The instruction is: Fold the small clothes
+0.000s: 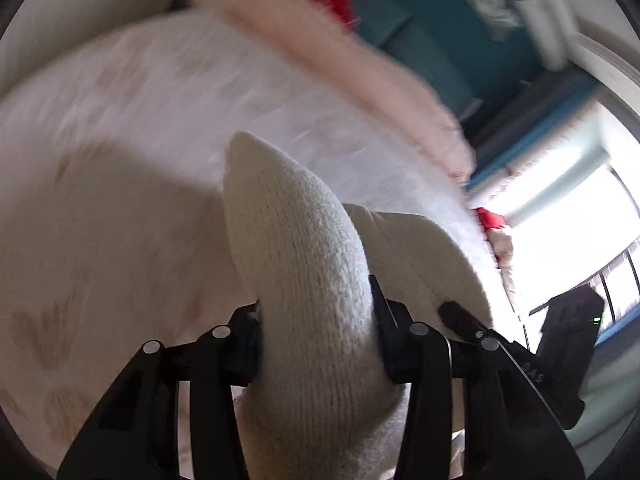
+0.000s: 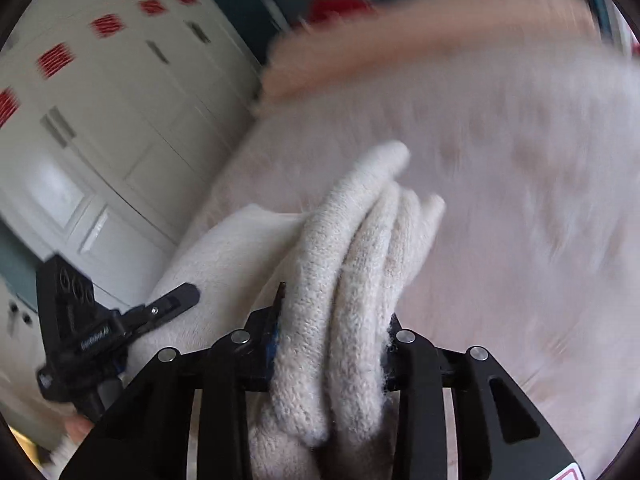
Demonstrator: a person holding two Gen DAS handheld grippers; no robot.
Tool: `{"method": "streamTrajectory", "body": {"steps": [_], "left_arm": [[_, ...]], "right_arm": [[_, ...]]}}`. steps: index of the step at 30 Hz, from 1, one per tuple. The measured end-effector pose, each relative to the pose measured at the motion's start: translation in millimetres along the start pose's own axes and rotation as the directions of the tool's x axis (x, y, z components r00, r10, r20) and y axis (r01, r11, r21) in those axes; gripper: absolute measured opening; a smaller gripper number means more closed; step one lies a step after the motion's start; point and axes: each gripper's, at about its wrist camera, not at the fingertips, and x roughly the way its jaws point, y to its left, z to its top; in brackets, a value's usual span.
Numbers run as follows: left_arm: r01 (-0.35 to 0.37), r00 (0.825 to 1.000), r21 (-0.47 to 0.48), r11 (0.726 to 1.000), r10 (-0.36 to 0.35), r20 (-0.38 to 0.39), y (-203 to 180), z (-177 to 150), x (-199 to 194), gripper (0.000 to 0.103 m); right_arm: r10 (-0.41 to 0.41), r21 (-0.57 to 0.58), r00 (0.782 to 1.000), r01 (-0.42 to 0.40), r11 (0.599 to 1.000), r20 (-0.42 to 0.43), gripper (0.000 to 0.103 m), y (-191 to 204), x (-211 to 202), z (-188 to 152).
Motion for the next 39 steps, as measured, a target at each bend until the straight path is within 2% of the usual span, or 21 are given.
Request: {"method": "streamTrajectory", "body": {"steps": [2, 4, 5, 6, 7, 8, 9, 10, 12, 15, 17, 19, 24, 27, 28, 30, 32, 33, 35, 37, 39], "left_arm": [[-0.009, 1.000, 0.050, 0.999, 0.008, 0.015, -18, 5, 0, 0.047], [-0.072, 0.997, 0.105, 0.992, 0.070, 0.019, -25, -1, 10, 0.056], [-0.167, 0.986, 0.154, 0.974, 0.166, 0.021, -27, -9, 24, 0.065], [-0.252, 0.967, 0.190, 0.949, 0.253, 0.019, -27, -17, 35, 0.064], [-0.333, 0.940, 0.226, 0.916, 0.342, 0.000, -25, -27, 48, 0.063], [-0.391, 0.909, 0.262, 0.882, 0.415, -0.038, -23, -37, 60, 0.060], [-0.393, 0.909, 0.264, 0.881, 0.415, -0.033, -23, -42, 60, 0.060], [-0.396, 0.912, 0.251, 0.883, 0.411, -0.009, -25, -45, 52, 0.059], [-0.406, 0.906, 0.253, 0.878, 0.423, -0.014, -32, -47, 43, 0.060], [-0.432, 0.893, 0.272, 0.860, 0.450, -0.002, -45, -46, 36, 0.060], [-0.443, 0.886, 0.284, 0.850, 0.463, -0.004, -51, -45, 33, 0.060], [-0.449, 0.882, 0.291, 0.845, 0.471, -0.006, -54, -46, 30, 0.060], [-0.455, 0.875, 0.283, 0.844, 0.482, -0.032, -45, -44, 32, 0.060], [-0.458, 0.871, 0.280, 0.844, 0.489, -0.050, -41, -48, 34, 0.062], [-0.450, 0.874, 0.272, 0.850, 0.482, -0.059, -40, -50, 32, 0.064], [-0.412, 0.893, 0.254, 0.875, 0.443, -0.079, -38, -56, 25, 0.080], [-0.367, 0.911, 0.258, 0.894, 0.401, -0.093, -32, -69, 13, 0.084], [-0.361, 0.912, 0.268, 0.893, 0.399, -0.100, -29, -75, 9, 0.084], [-0.361, 0.904, 0.301, 0.883, 0.411, -0.121, -21, -87, 8, 0.084], [-0.392, 0.885, 0.333, 0.858, 0.451, -0.120, -14, -97, 11, 0.083], [-0.393, 0.887, 0.322, 0.861, 0.448, -0.115, -10, -97, 15, 0.076]], "right_arm": [[-0.054, -0.003, 0.998, 0.055, 0.999, 0.018, 0.037, -18, -2, 0], [-0.141, 0.016, 0.989, 0.142, 0.990, -0.044, 0.056, -52, 23, -12], [-0.178, 0.023, 0.980, 0.181, 0.983, -0.090, 0.059, -63, 34, -16], [-0.259, 0.035, 0.948, 0.270, 0.962, -0.184, 0.055, -82, 51, -25], [-0.287, 0.052, 0.934, 0.304, 0.951, -0.211, 0.048, -91, 55, -28], [-0.239, 0.101, 0.954, 0.259, 0.960, -0.179, 0.048, -95, 45, -29], [-0.194, 0.157, 0.974, 0.211, 0.965, -0.113, 0.048, -94, 26, -29], [-0.184, 0.170, 0.980, 0.193, 0.966, -0.071, 0.046, -89, 12, -26], [-0.131, 0.125, 0.991, 0.133, 0.983, -0.027, 0.032, -65, -10, -18], [-0.102, 0.049, 0.995, 0.103, 0.993, -0.019, 0.027, -37, -22, -13], [-0.095, 0.021, 0.993, 0.097, 0.995, -0.064, 0.027, -30, -15, -19], [-0.142, -0.018, 0.987, 0.141, 0.990, -0.081, 0.027, -25, -8, -29], [-0.169, 0.032, 0.977, 0.175, 0.984, -0.128, 0.035, -45, -4, -50], [-0.170, 0.071, 0.972, 0.184, 0.980, -0.163, 0.047, -58, 1, -58], [-0.161, 0.087, 0.972, 0.178, 0.980, -0.170, 0.050, -59, 0, -59], [-0.131, 0.117, 0.974, 0.154, 0.981, -0.182, 0.050, -65, 1, -62], [-0.094, 0.134, 0.978, 0.121, 0.984, -0.187, 0.052, -65, -2, -64], [-0.077, 0.143, 0.978, 0.105, 0.984, -0.192, 0.052, -66, -2, -64], [-0.029, 0.188, 0.977, 0.070, 0.980, -0.212, 0.052, -68, 2, -65], [0.005, 0.236, 0.976, 0.048, 0.971, -0.218, 0.052, -71, 7, -67], [0.024, 0.271, 0.973, 0.040, 0.962, -0.229, 0.052, -74, 15, -67]]}}
